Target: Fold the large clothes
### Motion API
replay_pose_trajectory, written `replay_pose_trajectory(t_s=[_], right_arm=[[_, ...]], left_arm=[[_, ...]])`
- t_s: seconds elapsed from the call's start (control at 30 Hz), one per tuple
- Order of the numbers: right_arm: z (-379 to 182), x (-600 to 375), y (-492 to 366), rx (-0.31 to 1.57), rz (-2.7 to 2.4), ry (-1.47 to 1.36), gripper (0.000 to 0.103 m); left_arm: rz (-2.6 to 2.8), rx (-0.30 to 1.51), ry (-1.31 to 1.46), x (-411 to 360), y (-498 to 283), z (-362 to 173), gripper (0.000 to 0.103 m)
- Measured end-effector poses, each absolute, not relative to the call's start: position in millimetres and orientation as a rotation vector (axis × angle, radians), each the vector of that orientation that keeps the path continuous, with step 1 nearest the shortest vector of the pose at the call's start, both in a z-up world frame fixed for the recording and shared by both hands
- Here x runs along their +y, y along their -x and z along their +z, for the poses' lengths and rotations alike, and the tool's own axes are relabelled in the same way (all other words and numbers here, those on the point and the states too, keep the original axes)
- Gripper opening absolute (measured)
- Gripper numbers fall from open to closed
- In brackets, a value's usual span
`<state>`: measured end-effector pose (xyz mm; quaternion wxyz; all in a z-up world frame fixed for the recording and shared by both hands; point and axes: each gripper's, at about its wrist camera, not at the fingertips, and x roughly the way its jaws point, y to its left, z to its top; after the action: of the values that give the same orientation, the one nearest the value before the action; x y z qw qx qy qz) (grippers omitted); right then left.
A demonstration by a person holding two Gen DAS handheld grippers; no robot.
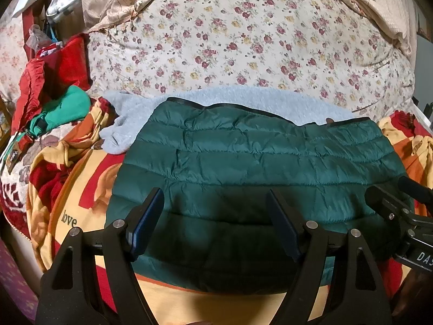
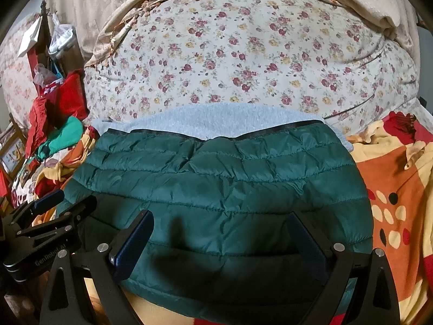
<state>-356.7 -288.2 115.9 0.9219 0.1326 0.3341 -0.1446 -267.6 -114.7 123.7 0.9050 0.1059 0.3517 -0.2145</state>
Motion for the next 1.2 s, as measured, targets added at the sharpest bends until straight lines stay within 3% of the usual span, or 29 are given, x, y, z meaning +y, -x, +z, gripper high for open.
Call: replay_pose_trajectory(t_s=[1.2], right_arm=[[110.4, -291.6, 349.5, 0.703, -0.299, -0.287, 0.098]], left_arm=[[-0.445, 0.739, -0.224, -115.5, 264.0, 117.9, 0.078]])
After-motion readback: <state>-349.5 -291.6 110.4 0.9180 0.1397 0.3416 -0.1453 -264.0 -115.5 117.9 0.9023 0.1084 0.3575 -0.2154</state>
